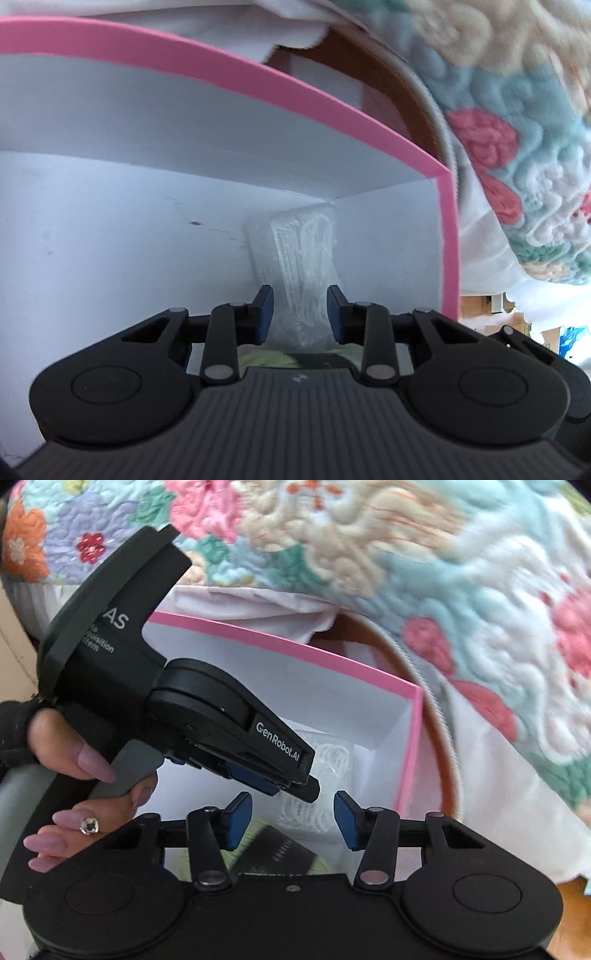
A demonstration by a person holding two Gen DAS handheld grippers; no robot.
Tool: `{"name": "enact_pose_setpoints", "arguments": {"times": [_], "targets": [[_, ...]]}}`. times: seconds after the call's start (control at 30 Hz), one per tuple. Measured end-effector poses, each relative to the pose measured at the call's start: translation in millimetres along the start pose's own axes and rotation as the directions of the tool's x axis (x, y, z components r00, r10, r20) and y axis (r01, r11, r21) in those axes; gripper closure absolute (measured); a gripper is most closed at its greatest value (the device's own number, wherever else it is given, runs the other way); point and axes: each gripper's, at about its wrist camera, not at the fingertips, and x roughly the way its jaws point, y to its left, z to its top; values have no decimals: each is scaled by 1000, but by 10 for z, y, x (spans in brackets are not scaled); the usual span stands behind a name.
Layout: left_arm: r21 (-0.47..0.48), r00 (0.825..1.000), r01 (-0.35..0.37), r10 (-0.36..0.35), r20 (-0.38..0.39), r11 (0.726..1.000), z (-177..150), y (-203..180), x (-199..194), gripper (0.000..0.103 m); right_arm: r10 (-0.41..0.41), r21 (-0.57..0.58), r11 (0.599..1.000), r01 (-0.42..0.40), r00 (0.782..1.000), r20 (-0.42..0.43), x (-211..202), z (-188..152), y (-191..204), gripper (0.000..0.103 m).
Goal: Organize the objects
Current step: 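Carry the floss box into the pink box and open the grippers, then withdraw both grippers toward the white wet-wipes pack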
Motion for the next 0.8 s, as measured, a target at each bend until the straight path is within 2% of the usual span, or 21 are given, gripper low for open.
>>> {"name": "enact_pose_setpoints", "arguments": {"times": [0.1,0.23,0.37,0.6,0.67,0.8], "targets": [[126,996,-70,63,58,990,-92,-253,-56,74,13,50,999,-14,1000,16,-35,-67,-74,52],[141,998,-59,54,41,988,-179,-422,-245,74,38,59,997,-39,999,22,-82,-71,-62,52],[185,992,-119,110,57,976,-340,-602,-618,74,67,68,995,-71,996,62,-288,-41,-72,52],[218,985,-166,150,86,962,-422,-700,-1387,68,98,39,994,-104,987,128,-952,-198,139,50],[233,982,-189,176,74,954,-511,-676,-1680,62,110,33,993,-116,984,139,-1144,-211,173,49],[287,976,-214,193,100,934,-715,-812,-2140,59,141,16,989,-145,979,149,-1586,-278,290,44]]}}
